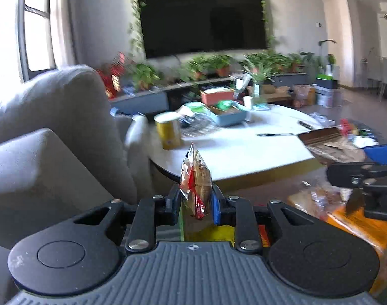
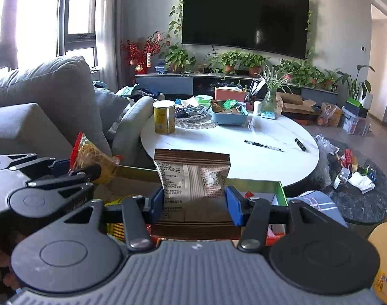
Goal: Organize snacks
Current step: 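Lower the square packet into the box with the right gripper while the left lowers the stick packet, then open the right gripper in the box while the left releases the stick packet inside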
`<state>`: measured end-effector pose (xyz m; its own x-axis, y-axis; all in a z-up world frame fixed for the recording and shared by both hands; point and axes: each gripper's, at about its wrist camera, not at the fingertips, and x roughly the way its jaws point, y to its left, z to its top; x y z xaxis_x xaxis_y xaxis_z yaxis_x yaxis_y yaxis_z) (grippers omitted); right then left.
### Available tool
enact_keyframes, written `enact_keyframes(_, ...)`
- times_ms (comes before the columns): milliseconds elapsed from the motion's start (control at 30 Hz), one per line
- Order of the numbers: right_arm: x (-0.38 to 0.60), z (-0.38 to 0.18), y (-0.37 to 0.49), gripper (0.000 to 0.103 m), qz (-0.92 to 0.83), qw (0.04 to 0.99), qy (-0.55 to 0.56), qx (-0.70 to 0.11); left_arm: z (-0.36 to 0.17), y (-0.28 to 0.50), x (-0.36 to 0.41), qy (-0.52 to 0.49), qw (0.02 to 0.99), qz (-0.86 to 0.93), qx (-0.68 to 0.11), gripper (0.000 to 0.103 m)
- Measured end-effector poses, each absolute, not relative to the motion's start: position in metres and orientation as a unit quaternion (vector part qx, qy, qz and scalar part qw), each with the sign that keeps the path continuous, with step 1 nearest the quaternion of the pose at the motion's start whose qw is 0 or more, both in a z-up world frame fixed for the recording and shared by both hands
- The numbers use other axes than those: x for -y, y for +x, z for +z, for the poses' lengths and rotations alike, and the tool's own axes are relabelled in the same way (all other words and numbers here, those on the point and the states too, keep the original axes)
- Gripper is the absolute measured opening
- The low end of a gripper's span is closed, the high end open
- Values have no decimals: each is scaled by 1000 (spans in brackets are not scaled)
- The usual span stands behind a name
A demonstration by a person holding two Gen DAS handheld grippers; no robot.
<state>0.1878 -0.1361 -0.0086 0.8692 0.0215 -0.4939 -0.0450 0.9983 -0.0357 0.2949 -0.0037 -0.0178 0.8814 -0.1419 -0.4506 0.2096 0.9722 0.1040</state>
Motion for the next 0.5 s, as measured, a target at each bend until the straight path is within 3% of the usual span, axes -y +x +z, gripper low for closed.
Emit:
enact_keyframes(233,139,-9,188,103,17,966,-18,-257,-8,297,-16,44,961,-100,-252,23)
enact_keyframes(500,137,-12,207,103,23,960,-19,-279,-33,313,-3,44,948,-123,-289,29)
